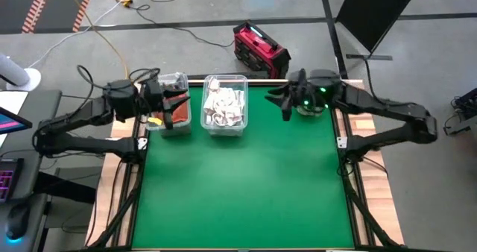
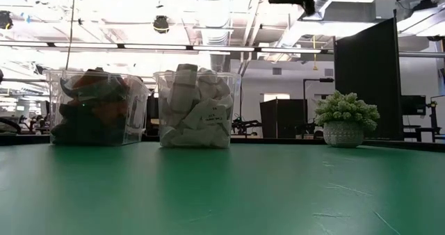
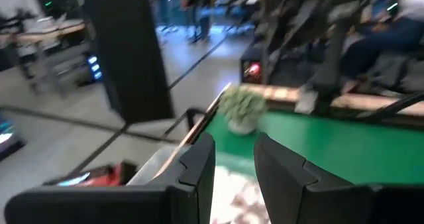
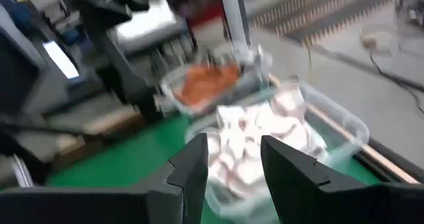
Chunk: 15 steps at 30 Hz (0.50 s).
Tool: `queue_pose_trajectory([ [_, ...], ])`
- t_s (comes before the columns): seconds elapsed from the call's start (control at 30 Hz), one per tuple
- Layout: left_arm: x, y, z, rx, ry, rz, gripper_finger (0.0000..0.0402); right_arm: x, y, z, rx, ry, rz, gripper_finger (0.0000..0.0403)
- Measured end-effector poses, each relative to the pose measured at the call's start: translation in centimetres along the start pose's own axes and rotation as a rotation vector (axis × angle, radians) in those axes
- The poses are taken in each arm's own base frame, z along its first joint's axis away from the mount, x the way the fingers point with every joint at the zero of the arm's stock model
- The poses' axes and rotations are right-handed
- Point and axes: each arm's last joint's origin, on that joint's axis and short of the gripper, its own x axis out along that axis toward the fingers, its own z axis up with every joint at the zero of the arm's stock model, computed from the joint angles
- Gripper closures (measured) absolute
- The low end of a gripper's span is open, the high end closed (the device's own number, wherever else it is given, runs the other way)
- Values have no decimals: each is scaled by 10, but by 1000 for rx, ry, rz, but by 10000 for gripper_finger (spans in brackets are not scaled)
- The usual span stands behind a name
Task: Sort towels by color in basket
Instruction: Return to Home Position
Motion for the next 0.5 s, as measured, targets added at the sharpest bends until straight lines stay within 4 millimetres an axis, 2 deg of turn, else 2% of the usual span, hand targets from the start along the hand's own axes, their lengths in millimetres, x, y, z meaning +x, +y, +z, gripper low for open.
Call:
queue_pose_trajectory([
  [0.1, -1, -1, 14, -32, -56, -63, 303, -10, -13, -24, 39, -102, 16, 234],
  [0.2, -4, -2, 9, -73, -71, -101, 304, -17, -26, -47, 85, -169, 14, 234],
  [0.33, -11, -3, -18, -136, -30, -108, 304, -25, -36, -71, 134, -219, 20, 234],
  [0.5, -25, -5, -56, -240, -38, -122, 304, -31, -44, -99, 182, -189, 16, 234],
])
